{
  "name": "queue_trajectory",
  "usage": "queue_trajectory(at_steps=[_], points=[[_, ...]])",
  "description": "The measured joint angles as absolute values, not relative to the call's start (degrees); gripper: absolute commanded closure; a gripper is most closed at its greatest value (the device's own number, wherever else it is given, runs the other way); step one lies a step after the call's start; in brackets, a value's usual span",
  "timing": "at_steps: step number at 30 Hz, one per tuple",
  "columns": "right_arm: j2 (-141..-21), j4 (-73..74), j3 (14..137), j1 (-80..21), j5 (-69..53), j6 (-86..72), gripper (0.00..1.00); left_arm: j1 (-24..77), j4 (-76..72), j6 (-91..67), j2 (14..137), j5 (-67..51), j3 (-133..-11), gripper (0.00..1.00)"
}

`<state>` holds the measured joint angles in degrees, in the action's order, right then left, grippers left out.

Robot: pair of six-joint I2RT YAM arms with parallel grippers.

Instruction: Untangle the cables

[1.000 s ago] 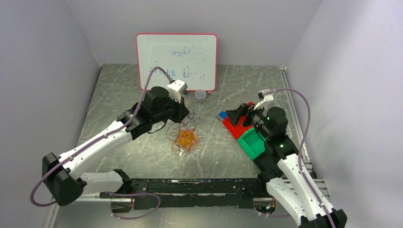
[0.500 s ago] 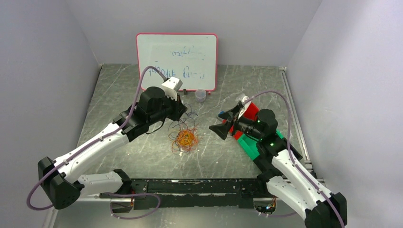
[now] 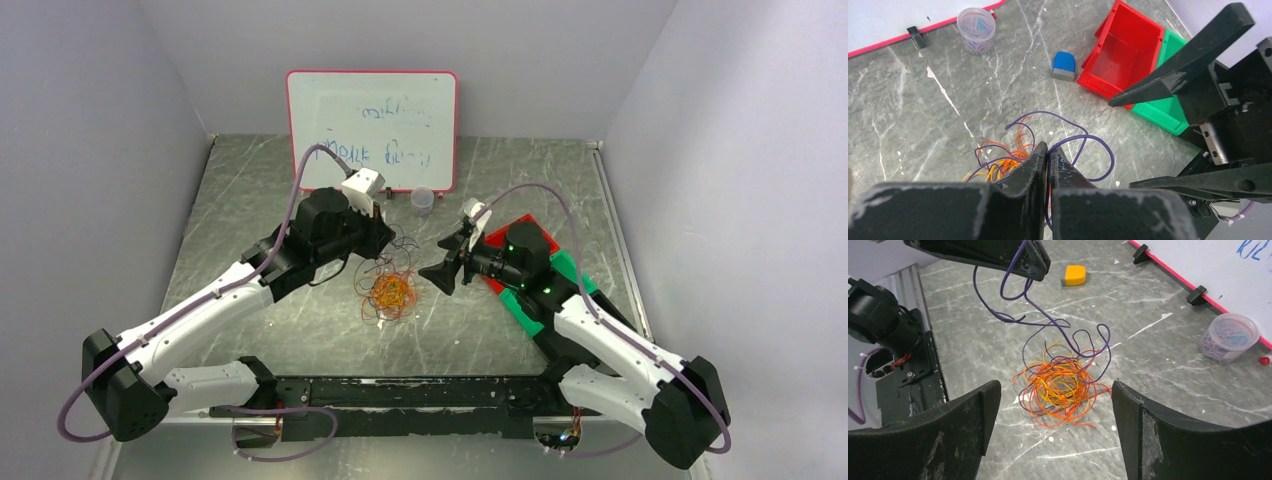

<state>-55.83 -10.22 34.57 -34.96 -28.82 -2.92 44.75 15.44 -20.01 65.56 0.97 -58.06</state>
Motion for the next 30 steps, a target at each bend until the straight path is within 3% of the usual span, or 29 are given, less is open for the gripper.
queue_trajectory(at_steps=[18, 26, 30], points=[[-69.28, -18.02, 38.85, -37.82, -24.36, 0.34, 0.38, 44.75, 12.64, -23.64, 64.29, -0.71, -54.19, 0.93], [-73.14, -19.92, 40.73, -38.0, -23.97, 0.32, 0.64, 44.75, 11.94, -24.49, 62.35, -0.69, -53.56, 0.93], [-73.8, -20.36, 41.15, -38.0, -23.92, -0.49, 0.89, 44.75, 11.86, -24.97, 61.54, -0.6, -52.73, 0.93]])
